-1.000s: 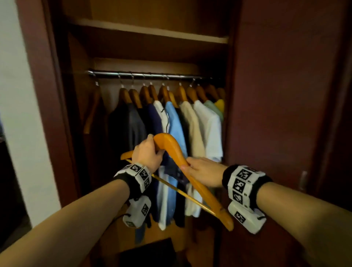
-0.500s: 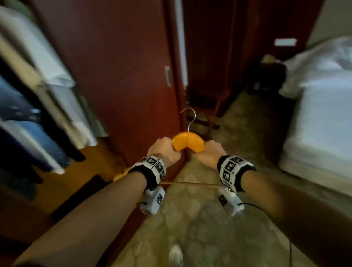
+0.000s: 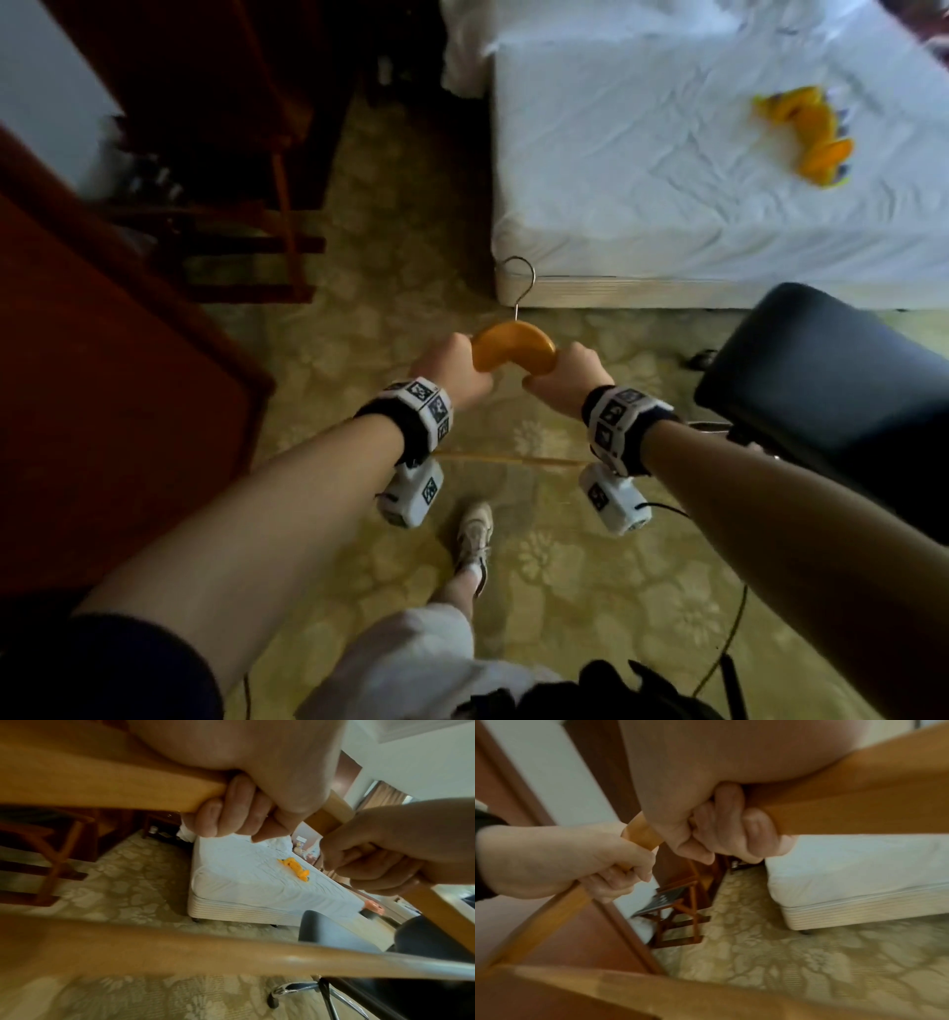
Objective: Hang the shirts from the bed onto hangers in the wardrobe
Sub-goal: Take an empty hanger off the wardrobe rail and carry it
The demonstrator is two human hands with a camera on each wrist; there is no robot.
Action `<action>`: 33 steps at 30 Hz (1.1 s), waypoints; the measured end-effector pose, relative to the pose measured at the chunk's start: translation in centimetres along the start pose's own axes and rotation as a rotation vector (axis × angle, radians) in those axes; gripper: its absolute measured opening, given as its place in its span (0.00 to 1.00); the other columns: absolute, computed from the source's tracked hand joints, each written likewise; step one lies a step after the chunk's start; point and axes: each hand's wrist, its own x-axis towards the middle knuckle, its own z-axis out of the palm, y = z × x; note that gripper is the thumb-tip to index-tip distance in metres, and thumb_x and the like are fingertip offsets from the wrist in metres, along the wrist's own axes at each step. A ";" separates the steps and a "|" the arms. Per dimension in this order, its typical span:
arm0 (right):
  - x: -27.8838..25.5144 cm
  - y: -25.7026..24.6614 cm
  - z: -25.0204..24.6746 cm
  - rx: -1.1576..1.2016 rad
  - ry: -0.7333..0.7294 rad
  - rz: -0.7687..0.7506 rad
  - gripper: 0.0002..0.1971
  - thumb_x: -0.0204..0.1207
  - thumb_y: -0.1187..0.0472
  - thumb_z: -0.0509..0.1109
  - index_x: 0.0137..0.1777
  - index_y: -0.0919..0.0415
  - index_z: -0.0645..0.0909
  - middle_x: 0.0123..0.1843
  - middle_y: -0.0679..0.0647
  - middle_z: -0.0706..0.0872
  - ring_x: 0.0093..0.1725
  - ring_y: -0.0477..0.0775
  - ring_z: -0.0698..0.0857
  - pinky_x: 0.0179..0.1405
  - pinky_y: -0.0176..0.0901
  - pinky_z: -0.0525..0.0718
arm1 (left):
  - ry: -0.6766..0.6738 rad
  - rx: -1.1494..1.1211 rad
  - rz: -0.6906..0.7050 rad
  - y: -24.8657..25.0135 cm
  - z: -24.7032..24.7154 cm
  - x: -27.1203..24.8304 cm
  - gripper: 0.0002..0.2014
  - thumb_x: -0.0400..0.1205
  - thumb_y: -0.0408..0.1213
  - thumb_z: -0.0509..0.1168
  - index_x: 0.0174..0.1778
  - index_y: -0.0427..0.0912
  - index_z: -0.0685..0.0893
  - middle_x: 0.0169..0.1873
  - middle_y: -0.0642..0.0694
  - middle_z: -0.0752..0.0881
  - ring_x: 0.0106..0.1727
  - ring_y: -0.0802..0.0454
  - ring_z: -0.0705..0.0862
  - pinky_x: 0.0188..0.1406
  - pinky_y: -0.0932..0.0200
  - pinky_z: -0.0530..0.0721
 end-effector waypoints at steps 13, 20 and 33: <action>15.5 6.9 -15.5 0.150 0.142 0.310 0.10 0.69 0.52 0.75 0.41 0.58 0.83 0.37 0.54 0.87 0.34 0.54 0.88 0.40 0.51 0.91 | -0.229 0.126 0.273 18.1 3.5 21.5 0.12 0.75 0.35 0.71 0.35 0.51 0.74 0.32 0.49 0.84 0.33 0.49 0.85 0.37 0.53 0.87; 26.4 14.5 -25.0 0.258 0.204 0.380 0.11 0.71 0.52 0.75 0.38 0.60 0.85 0.36 0.56 0.88 0.35 0.56 0.89 0.39 0.51 0.90 | -0.297 0.224 0.376 30.7 8.7 33.6 0.08 0.78 0.41 0.71 0.42 0.47 0.78 0.32 0.48 0.81 0.32 0.48 0.82 0.36 0.55 0.83; 45.1 24.5 -44.8 0.348 0.190 0.386 0.10 0.73 0.57 0.73 0.34 0.59 0.78 0.32 0.53 0.82 0.31 0.52 0.82 0.30 0.40 0.77 | -0.295 0.286 0.417 53.1 13.9 52.4 0.09 0.75 0.44 0.69 0.44 0.44 0.81 0.37 0.46 0.85 0.39 0.43 0.86 0.44 0.52 0.85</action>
